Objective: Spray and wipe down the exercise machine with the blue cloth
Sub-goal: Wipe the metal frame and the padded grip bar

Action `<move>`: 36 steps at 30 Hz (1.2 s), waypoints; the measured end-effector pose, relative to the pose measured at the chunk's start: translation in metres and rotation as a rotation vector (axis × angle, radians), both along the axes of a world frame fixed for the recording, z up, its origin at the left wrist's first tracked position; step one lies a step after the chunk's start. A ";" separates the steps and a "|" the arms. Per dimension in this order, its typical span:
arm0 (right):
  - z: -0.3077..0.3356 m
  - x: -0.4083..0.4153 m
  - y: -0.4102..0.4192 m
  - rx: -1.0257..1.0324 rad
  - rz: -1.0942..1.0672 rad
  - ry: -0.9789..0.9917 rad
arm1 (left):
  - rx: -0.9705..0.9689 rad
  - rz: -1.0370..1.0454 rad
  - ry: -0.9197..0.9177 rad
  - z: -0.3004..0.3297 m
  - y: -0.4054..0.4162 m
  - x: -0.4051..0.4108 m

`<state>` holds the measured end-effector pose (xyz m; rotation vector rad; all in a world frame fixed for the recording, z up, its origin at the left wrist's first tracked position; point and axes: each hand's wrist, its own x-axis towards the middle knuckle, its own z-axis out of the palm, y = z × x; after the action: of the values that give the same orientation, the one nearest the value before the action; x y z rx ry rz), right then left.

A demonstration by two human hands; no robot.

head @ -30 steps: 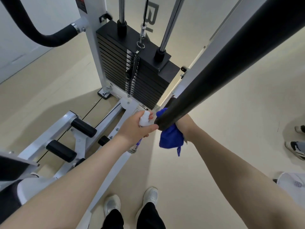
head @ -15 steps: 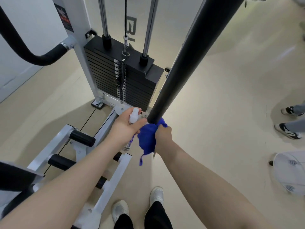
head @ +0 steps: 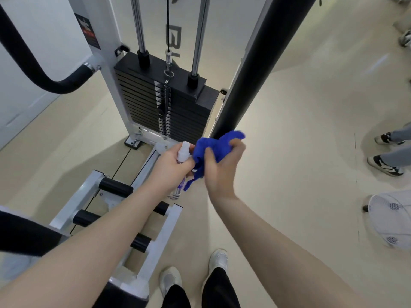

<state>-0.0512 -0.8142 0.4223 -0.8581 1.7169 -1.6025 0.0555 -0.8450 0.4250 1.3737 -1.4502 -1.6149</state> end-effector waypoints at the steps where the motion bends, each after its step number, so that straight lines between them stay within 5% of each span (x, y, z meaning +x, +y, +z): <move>1: -0.015 0.004 0.008 -0.006 0.081 0.195 | 0.034 0.019 -0.013 -0.003 0.000 0.001; 5: -0.049 -0.002 0.022 0.222 0.454 0.745 | 0.088 0.096 -0.080 -0.018 0.000 0.013; 11: -0.010 -0.003 -0.029 -0.025 0.574 1.741 | 0.065 0.306 -0.140 -0.026 -0.015 0.027; 15: -0.012 -0.002 -0.054 0.457 0.784 2.208 | 0.015 0.221 -0.262 -0.028 -0.025 0.038; 19: -0.015 0.020 -0.093 0.965 0.716 2.048 | 0.071 0.100 -0.290 -0.032 -0.033 0.048; 23: -0.026 0.023 -0.127 1.233 0.799 1.814 | 0.083 0.121 -0.271 -0.045 -0.036 0.053; 30: -0.021 0.023 -0.100 1.083 0.960 1.981 | 0.205 0.200 -0.173 -0.056 -0.032 0.043; 36: -0.059 0.021 -0.128 1.029 0.698 1.832 | 0.149 0.127 -0.165 -0.063 -0.042 0.042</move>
<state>-0.0298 -0.9426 0.3633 -2.0835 2.2028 1.0556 0.0972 -0.8868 0.3621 1.6828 -1.3251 -1.5868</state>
